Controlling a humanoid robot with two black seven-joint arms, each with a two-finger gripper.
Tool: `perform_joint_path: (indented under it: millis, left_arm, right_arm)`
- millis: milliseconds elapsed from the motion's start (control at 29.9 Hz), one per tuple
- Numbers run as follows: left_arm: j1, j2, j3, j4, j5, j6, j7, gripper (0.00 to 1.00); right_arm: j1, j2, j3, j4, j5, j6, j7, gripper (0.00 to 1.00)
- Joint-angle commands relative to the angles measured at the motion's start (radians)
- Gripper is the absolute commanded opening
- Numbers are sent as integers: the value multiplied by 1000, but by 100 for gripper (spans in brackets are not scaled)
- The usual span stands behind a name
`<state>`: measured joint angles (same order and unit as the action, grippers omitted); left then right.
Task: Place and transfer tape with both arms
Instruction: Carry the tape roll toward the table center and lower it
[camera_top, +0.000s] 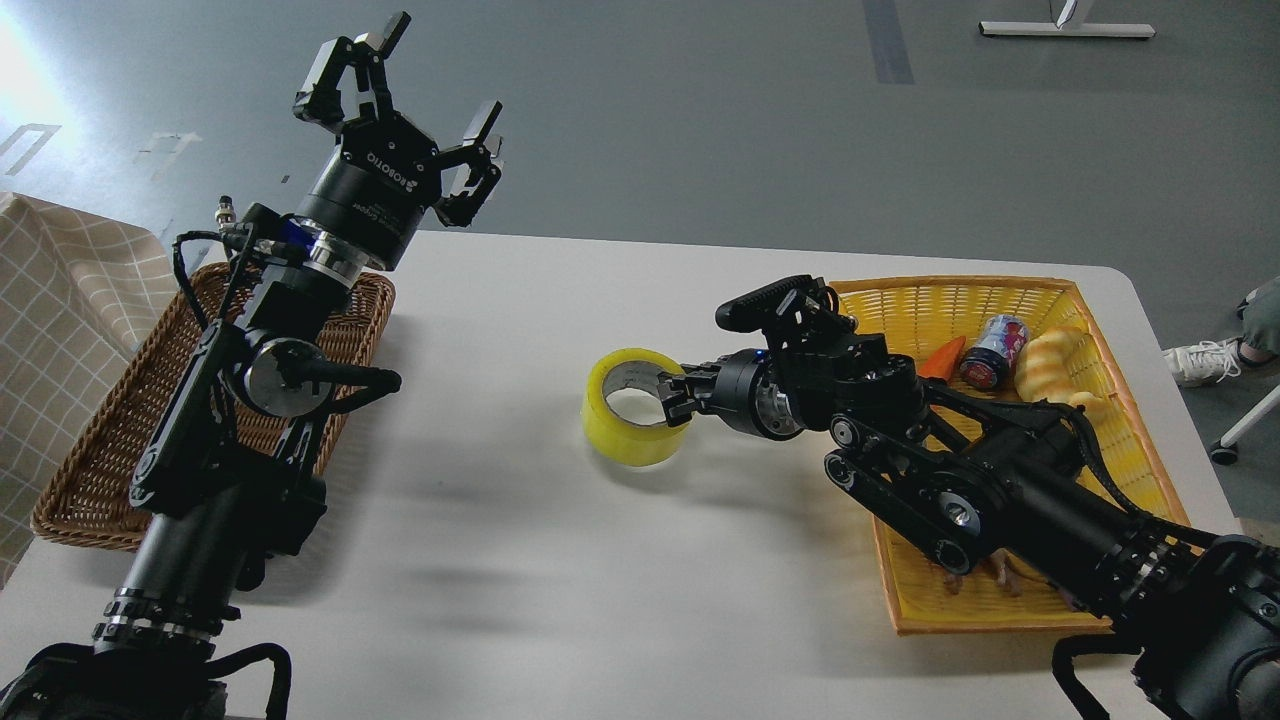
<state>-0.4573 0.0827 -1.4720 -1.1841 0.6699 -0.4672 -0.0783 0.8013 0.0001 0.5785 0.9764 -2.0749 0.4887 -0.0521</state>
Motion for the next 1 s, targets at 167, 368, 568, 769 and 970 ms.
perform_joint_path:
  millis: [167,368,568,769,970]
  left_arm:
    - [0,0,-1,0,-1,1,0,98]
    - [0,8,1,0,-1,-1,0,98]
    - [2,12,1,0,-1,-1,0,98]
    - [2,14,1,1,-1,1,0,98]
    - [0,20,-1,1,-3,1,0,98]
  right_arm:
    - [-27,0,1,2,-1,0,0,5]
    - [-28,0,4,2,1,0,3,7]
    - [-33,0,14,-10,2,0,6,12]
    - [-73,0,14,-7,1,0,6,12]
    - [-68,0,15,-8,2,0,8,33]
